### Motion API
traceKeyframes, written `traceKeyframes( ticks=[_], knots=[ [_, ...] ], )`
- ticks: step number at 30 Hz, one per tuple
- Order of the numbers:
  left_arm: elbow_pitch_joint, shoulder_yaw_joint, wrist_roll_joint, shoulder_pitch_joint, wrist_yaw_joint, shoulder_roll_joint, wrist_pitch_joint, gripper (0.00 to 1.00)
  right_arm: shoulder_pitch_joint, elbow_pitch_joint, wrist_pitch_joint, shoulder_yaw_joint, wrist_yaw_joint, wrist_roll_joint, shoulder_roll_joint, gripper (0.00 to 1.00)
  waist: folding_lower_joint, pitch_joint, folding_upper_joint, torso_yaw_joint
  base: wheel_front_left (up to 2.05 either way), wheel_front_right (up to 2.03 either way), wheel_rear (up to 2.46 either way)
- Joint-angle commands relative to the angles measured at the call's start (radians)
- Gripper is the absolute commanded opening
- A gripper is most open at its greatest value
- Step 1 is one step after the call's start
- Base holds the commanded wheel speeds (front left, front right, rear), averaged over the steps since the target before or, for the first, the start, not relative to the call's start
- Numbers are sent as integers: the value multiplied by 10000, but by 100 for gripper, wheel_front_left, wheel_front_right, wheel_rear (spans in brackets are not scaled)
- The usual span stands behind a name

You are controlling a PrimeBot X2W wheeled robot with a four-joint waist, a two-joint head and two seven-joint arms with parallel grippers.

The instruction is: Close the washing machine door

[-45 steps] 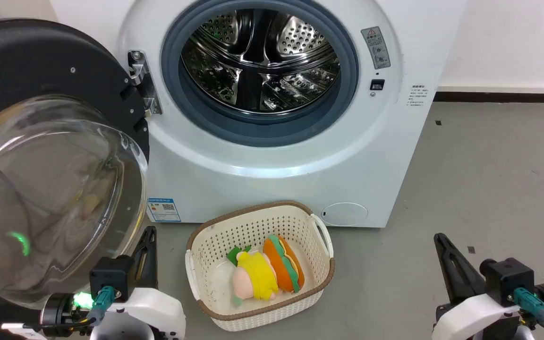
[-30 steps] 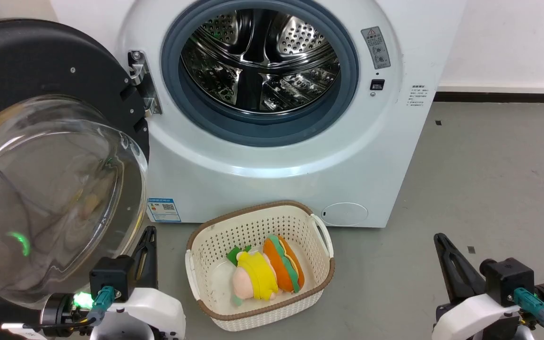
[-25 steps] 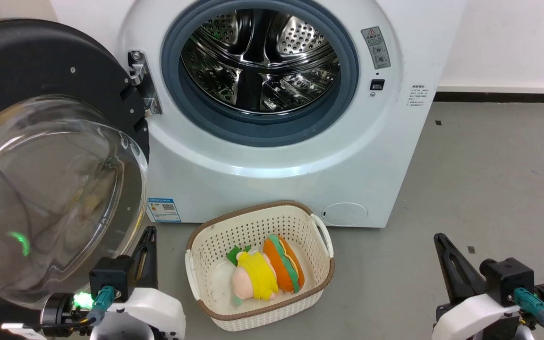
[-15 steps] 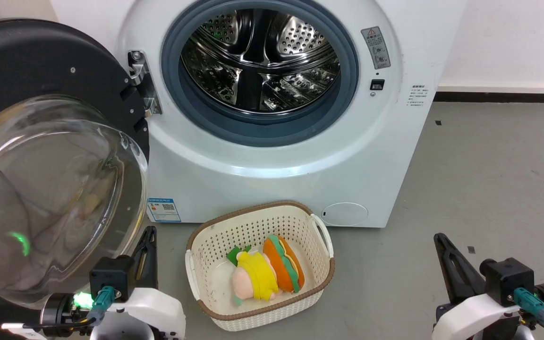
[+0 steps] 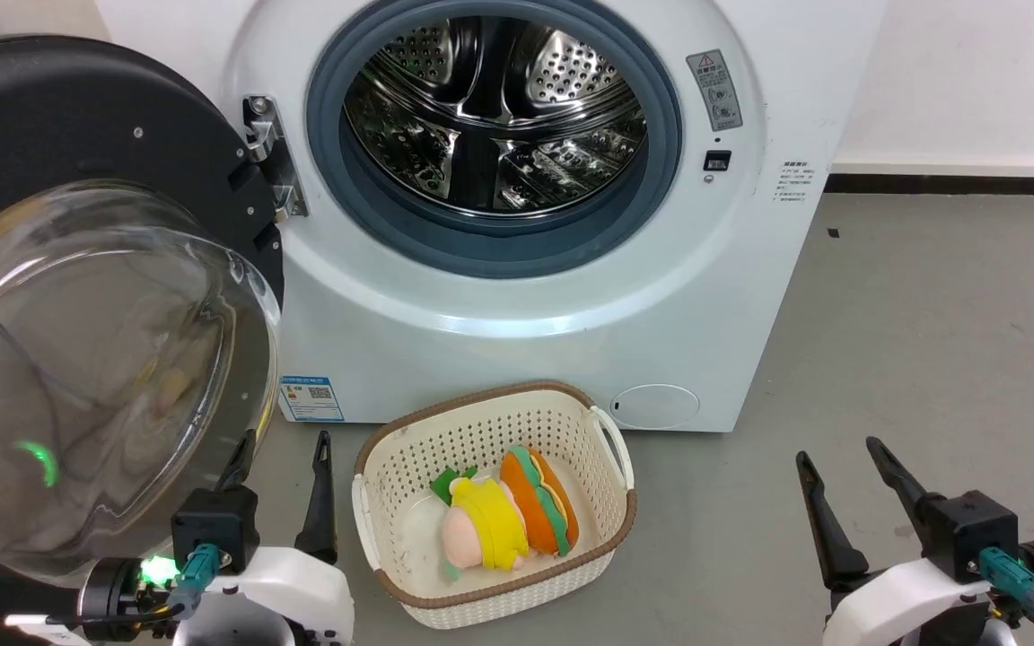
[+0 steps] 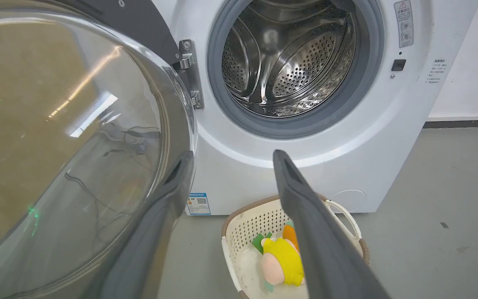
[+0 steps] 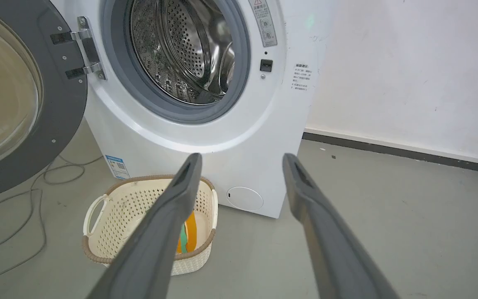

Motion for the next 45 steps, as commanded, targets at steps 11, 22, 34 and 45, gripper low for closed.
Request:
traceKeyframes(
  ticks=[11, 22, 34, 45],
  knots=[
    [51, -157, -14, -65, 333, 15, -315, 0, -32, 113, -308, -208, 10, 291, 5, 100, 0, 19, 0, 75, 0, 0, 0],
    [-323, -107, -101, -304, 483, 104, -525, 0, -34, 180, -517, -329, 16, 514, 9, 100, 0, 49, 0, 328, 0, 0, 0],
    [-1434, 590, -552, -1201, 289, 312, -796, 0, -78, 334, -788, -591, 23, 819, 13, 100, 0, 134, 0, 922, 0, 0, 0],
    [-1656, 1958, -1324, -2566, -227, 590, -1026, 0, -150, 509, -1018, -848, 29, 1050, 17, 100, 0, 289, 0, 1602, 0, 0, 0]
  ],
)
